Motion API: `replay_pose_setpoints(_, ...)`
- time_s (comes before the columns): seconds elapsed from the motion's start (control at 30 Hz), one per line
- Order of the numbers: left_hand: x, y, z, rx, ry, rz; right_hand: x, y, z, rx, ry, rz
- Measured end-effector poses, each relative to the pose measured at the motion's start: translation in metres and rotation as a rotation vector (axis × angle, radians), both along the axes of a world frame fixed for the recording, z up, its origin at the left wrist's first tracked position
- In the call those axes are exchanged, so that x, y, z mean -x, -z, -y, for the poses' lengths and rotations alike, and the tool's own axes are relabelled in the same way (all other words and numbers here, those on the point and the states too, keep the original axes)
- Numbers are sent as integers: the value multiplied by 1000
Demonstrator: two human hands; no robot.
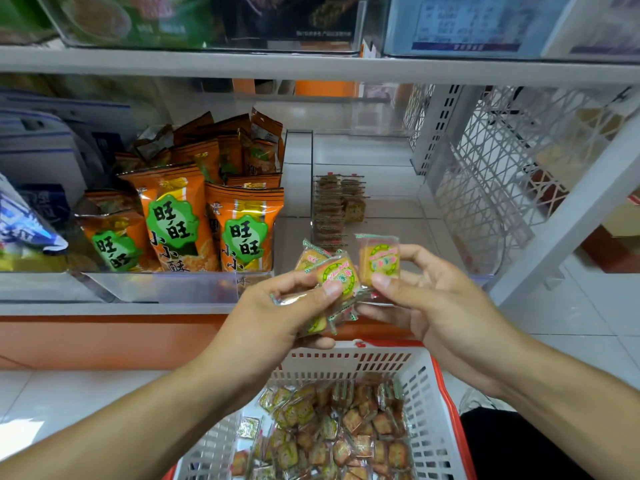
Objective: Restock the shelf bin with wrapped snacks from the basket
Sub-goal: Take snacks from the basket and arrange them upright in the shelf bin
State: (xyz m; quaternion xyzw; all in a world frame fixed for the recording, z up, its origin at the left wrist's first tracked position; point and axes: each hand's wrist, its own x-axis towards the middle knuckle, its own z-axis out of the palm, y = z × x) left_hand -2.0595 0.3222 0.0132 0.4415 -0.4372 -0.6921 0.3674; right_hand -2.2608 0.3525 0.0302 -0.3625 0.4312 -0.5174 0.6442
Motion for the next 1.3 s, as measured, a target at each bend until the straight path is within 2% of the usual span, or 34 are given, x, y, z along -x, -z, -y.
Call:
replay_pose_setpoints(0.23,-2,1,2,-4,-25,-16,5,-8,2,-17,92,-147)
replay_pose_setpoints(0.4,1,5,1,49,-61,22,-8,0,-3,-90,33,-56)
replay_pose_setpoints(0.57,4,10,-1,113,-52,56,-21,8,-5,-174,97,-37)
replay_pose_setpoints(0.73,10,5,3,274,-49,73,-21,-9,4,-84,-10,-72)
replay_pose_setpoints(0.87,11,-7,11,499,-36,167,-1,-19,43,-26,185,-18)
replay_pose_setpoints(0.9,13,-9,13,518,-40,163,6,-19,57,-15,261,-88)
replay_pose_setpoints(0.93,16,-12,14,497,-44,129,15,-16,72,1,317,-253)
replay_pose_setpoints(1.03,24,-15,19,426,-46,108,37,4,113,36,303,-948)
replay_pose_setpoints(1.07,26,-14,21,416,-48,119,42,13,125,15,250,-1111)
replay_pose_setpoints(1.13,28,-12,25,377,-58,126,44,27,145,-14,139,-1309)
replay_pose_setpoints(1.3,31,-8,31,214,-97,100,34,41,188,27,82,-1502)
